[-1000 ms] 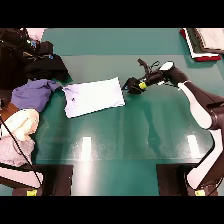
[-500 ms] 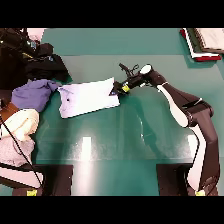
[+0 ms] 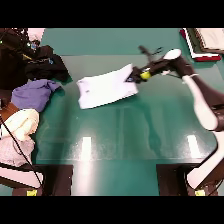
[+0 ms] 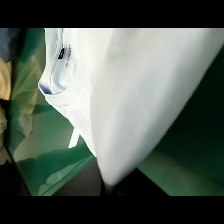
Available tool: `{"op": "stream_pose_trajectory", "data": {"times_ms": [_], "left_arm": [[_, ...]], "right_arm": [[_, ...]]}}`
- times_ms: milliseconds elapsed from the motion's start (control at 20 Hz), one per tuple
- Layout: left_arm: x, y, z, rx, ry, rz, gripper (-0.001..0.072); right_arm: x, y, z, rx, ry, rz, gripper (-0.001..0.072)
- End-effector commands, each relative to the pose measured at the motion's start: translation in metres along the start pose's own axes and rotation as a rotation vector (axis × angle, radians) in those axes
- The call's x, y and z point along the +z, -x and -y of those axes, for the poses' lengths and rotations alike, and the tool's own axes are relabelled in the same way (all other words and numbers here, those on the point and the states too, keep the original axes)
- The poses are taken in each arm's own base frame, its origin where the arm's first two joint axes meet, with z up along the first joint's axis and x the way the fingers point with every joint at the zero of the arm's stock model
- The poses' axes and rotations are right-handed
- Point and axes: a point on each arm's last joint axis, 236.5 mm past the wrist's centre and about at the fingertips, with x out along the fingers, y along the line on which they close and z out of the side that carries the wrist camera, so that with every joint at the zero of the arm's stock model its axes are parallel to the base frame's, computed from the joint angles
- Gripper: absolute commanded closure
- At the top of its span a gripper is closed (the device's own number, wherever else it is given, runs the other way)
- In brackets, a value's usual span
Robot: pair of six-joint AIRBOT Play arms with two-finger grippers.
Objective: Fold the shirts.
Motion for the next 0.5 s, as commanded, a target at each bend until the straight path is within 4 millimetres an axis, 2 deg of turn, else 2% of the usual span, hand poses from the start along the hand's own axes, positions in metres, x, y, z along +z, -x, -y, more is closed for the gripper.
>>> {"op": "stream_pose_trajectory", "data": {"times_ms": [0, 150, 250, 350, 450], "left_arm": [[-0.001, 0.0, 0.003, -0.015, -0.002, -0.003, 0.0684], [-0.001, 0.0, 0.006, -0.026, -0.002, -0.003, 0.0685], [-0.001, 0.0, 0.006, -0.026, 0.002, -0.003, 0.0685], [-0.001, 0.0, 0.007, -0.033, 0.016, -0.004, 0.0684], [0.0, 0.0, 0.012, -0.052, 0.015, 0.0, 0.0684]], "right_arm": [[-0.019, 0.107, 0.068, -0.194, -0.104, 0.136, 0.0701], [-0.039, 0.203, 0.123, -0.303, -0.261, 0.337, 0.0701], [-0.061, 0.267, 0.161, -0.372, -0.39, 0.51, 0.0701], [-0.092, 0.328, 0.196, -0.453, -0.52, 0.698, 0.0701], [-0.13, 0.38, 0.223, -0.542, -0.627, 0.867, 0.0701]]}}
